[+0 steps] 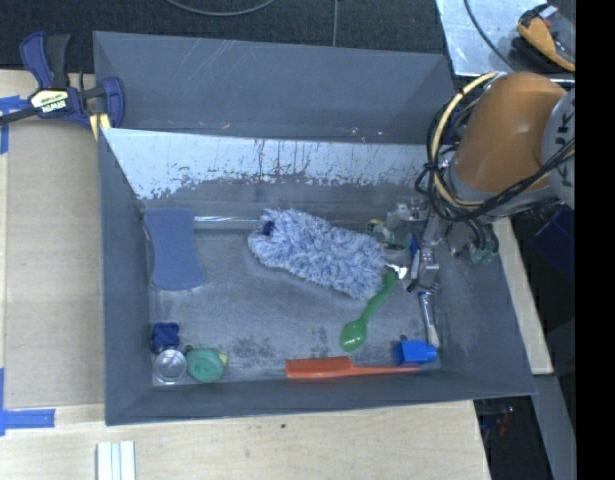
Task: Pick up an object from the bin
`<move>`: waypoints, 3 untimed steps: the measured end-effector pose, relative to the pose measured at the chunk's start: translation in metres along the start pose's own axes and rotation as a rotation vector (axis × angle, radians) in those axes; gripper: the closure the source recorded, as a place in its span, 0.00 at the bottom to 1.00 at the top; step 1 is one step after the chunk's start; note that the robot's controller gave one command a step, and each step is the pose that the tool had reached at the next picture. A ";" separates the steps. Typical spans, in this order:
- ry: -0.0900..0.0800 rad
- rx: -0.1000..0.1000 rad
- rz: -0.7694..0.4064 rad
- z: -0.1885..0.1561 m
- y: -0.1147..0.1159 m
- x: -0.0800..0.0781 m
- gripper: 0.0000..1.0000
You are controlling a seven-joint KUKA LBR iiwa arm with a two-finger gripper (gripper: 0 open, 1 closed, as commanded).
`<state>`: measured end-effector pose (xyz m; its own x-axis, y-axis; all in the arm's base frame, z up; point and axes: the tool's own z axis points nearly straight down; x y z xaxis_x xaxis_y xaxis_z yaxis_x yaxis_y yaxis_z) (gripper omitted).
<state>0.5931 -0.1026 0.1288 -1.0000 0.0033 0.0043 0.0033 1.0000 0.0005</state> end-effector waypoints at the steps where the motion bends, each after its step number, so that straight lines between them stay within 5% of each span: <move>1: -0.008 0.001 -0.003 -0.005 0.001 -0.002 0.00; 2: -0.006 0.000 0.258 0.059 0.024 -0.028 0.00; 3: -0.005 0.002 0.092 0.058 0.051 -0.027 0.00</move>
Offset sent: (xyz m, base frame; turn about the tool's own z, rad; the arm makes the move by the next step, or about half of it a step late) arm 0.0267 0.0243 -0.0588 0.2591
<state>0.6205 -0.0518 0.0708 -0.9954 0.0955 -0.0008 0.0955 0.9954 -0.0012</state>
